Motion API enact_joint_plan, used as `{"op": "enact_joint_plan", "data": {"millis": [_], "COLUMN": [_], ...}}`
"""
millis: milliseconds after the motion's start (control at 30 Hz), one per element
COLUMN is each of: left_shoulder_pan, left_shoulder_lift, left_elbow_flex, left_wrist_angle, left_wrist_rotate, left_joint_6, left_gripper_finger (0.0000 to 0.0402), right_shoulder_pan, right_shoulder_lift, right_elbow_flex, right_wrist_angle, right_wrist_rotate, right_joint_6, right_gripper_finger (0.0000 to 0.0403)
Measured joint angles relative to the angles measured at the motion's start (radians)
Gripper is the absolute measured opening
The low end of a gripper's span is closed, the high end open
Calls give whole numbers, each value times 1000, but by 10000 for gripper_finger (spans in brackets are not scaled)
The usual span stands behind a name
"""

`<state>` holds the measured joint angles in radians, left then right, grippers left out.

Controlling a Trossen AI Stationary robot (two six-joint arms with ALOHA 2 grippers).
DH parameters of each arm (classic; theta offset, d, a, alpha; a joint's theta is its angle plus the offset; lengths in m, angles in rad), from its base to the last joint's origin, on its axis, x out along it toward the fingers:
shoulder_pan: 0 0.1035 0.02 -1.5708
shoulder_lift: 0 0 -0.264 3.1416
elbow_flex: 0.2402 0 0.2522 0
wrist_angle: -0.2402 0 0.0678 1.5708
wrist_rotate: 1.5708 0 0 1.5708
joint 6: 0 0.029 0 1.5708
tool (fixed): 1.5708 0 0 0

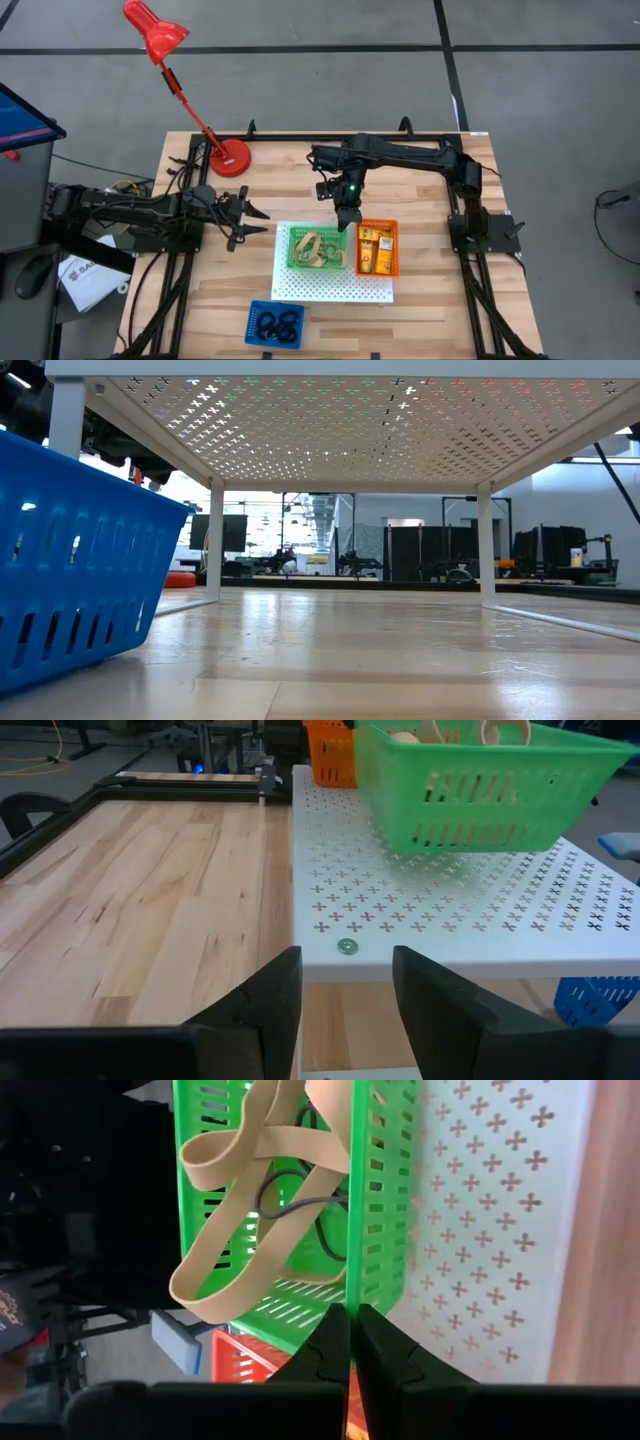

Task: Pick & Place Office Desk Supplies
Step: Put the green bin on the shelf

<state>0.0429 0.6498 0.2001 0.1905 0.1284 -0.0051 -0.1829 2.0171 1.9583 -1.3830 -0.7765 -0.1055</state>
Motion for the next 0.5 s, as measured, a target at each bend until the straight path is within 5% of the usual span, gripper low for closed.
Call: {"op": "enact_joint_plan", "data": {"millis": [233, 500], "left_shoulder_pan": [0, 0], "left_shoulder_lift": [0, 0], "left_elbow_flex": [0, 0], "left_wrist_angle": [0, 0], "left_wrist_rotate": [0, 0], "left_joint_6": [0, 0], "left_gripper_finger": [149, 149], "right_shoulder_pan": [-2, 5], "right_shoulder_lift": [0, 0], "right_elbow_flex": [0, 0], "right_wrist_angle": [-1, -7], "right_wrist_rotate": [-1, -7], "right_joint_6": [7, 1], "right_gripper_finger": [17, 84]}}
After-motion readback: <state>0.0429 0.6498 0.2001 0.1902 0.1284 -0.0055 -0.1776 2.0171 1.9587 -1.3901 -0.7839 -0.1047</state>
